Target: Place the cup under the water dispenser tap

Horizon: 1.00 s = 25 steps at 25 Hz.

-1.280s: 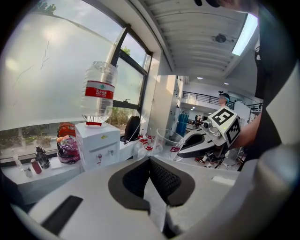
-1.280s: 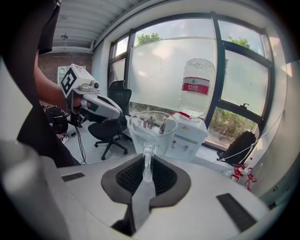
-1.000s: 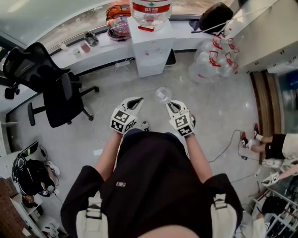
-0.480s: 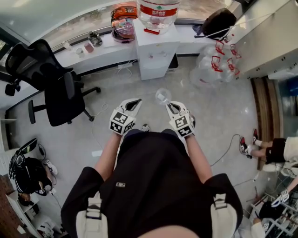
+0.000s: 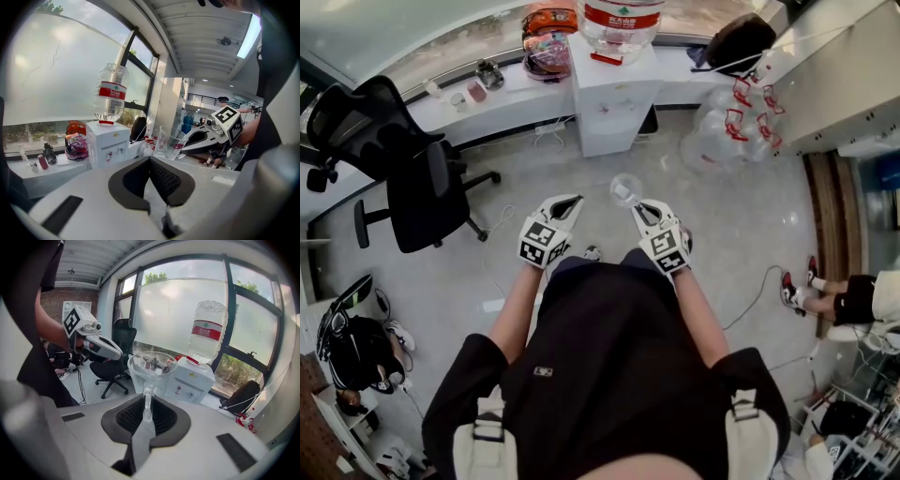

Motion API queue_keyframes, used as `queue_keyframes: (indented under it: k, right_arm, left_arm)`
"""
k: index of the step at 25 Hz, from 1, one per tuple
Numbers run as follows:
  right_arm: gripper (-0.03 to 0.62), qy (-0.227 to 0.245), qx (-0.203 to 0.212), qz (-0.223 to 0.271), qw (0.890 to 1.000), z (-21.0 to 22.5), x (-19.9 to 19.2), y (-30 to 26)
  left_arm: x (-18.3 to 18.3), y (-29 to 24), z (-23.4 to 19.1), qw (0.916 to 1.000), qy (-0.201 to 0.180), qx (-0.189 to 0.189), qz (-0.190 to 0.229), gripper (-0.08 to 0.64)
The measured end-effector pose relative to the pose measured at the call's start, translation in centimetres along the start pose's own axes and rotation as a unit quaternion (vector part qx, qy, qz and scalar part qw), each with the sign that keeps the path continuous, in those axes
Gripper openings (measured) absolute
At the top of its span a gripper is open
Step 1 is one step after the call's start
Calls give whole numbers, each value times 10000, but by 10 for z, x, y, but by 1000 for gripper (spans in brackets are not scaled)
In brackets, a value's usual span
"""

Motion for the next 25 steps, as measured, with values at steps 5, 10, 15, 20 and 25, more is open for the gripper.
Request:
queue_keyframes:
  k: [5, 10, 15, 20, 25]
  right_arm:
    - [20, -26, 60, -81, 9999, -3, -10, 1]
    - [20, 39, 185, -52, 9998, 0, -5, -10]
    - [20, 65, 311, -4, 9995, 19, -4, -26]
    - [20, 66, 441, -43, 9990, 38, -6, -39]
    - [19, -2, 588, -65, 9982, 67, -8, -58]
  left_arm:
    - [-1, 4, 4, 10000, 25, 63, 12, -2]
    - [-6, 13, -9, 9996, 100, 241, -68, -2]
    - [-1, 0, -25, 9990, 89, 442, -59, -2]
    - [6, -20, -32, 9987, 129, 497, -36, -2]
    - [14, -47, -43, 9981, 187, 578, -101, -2]
Point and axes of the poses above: the fingertips, and each gripper's own axes: y backward along the fingers, z to its right, x out of its top, the point moved 2 cm from there along y, backward along the fingers, and after that the axes turned 11 degrees about z, right-handed, at the moved point
